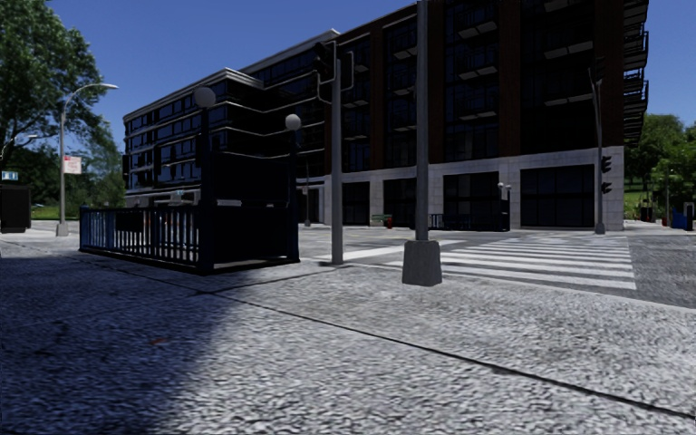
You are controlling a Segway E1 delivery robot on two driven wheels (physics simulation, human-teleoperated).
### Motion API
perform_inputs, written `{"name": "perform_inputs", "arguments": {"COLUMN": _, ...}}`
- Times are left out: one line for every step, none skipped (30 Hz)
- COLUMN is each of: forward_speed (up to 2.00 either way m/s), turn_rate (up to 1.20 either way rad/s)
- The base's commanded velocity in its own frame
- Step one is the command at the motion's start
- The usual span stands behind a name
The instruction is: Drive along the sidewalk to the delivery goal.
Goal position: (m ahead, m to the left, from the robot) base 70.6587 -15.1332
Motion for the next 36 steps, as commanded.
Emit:
{"name": "perform_inputs", "arguments": {"forward_speed": 1.16, "turn_rate": -0.55}}
{"name": "perform_inputs", "arguments": {"forward_speed": 1.16, "turn_rate": -0.55}}
{"name": "perform_inputs", "arguments": {"forward_speed": 1.16, "turn_rate": -0.55}}
{"name": "perform_inputs", "arguments": {"forward_speed": 1.17, "turn_rate": -0.55}}
{"name": "perform_inputs", "arguments": {"forward_speed": 1.17, "turn_rate": -0.55}}
{"name": "perform_inputs", "arguments": {"forward_speed": 1.18, "turn_rate": -0.55}}
{"name": "perform_inputs", "arguments": {"forward_speed": 1.18, "turn_rate": -0.55}}
{"name": "perform_inputs", "arguments": {"forward_speed": 1.18, "turn_rate": -0.55}}
{"name": "perform_inputs", "arguments": {"forward_speed": 1.18, "turn_rate": -0.55}}
{"name": "perform_inputs", "arguments": {"forward_speed": 1.18, "turn_rate": -0.55}}
{"name": "perform_inputs", "arguments": {"forward_speed": 1.18, "turn_rate": -0.55}}
{"name": "perform_inputs", "arguments": {"forward_speed": 1.18, "turn_rate": -0.55}}
{"name": "perform_inputs", "arguments": {"forward_speed": 1.18, "turn_rate": -0.55}}
{"name": "perform_inputs", "arguments": {"forward_speed": 1.18, "turn_rate": -0.55}}
{"name": "perform_inputs", "arguments": {"forward_speed": 1.18, "turn_rate": -0.55}}
{"name": "perform_inputs", "arguments": {"forward_speed": 1.18, "turn_rate": -0.55}}
{"name": "perform_inputs", "arguments": {"forward_speed": 1.18, "turn_rate": -0.55}}
{"name": "perform_inputs", "arguments": {"forward_speed": 1.18, "turn_rate": -0.46}}
{"name": "perform_inputs", "arguments": {"forward_speed": 1.18, "turn_rate": -0.21}}
{"name": "perform_inputs", "arguments": {"forward_speed": 1.18, "turn_rate": -0.1}}
{"name": "perform_inputs", "arguments": {"forward_speed": 1.18, "turn_rate": -0.1}}
{"name": "perform_inputs", "arguments": {"forward_speed": 1.18, "turn_rate": -0.06}}
{"name": "perform_inputs", "arguments": {"forward_speed": 1.18, "turn_rate": -0.05}}
{"name": "perform_inputs", "arguments": {"forward_speed": 1.18, "turn_rate": -0.05}}
{"name": "perform_inputs", "arguments": {"forward_speed": 1.18, "turn_rate": -0.05}}
{"name": "perform_inputs", "arguments": {"forward_speed": 1.18, "turn_rate": -0.05}}
{"name": "perform_inputs", "arguments": {"forward_speed": 1.18, "turn_rate": -0.05}}
{"name": "perform_inputs", "arguments": {"forward_speed": 1.18, "turn_rate": -0.18}}
{"name": "perform_inputs", "arguments": {"forward_speed": 1.18, "turn_rate": -0.18}}
{"name": "perform_inputs", "arguments": {"forward_speed": 1.18, "turn_rate": -0.25}}
{"name": "perform_inputs", "arguments": {"forward_speed": 1.18, "turn_rate": -0.28}}
{"name": "perform_inputs", "arguments": {"forward_speed": 1.18, "turn_rate": -0.28}}
{"name": "perform_inputs", "arguments": {"forward_speed": 1.18, "turn_rate": -0.29}}
{"name": "perform_inputs", "arguments": {"forward_speed": 1.18, "turn_rate": -0.31}}
{"name": "perform_inputs", "arguments": {"forward_speed": 1.18, "turn_rate": -0.36}}
{"name": "perform_inputs", "arguments": {"forward_speed": 1.18, "turn_rate": -0.36}}
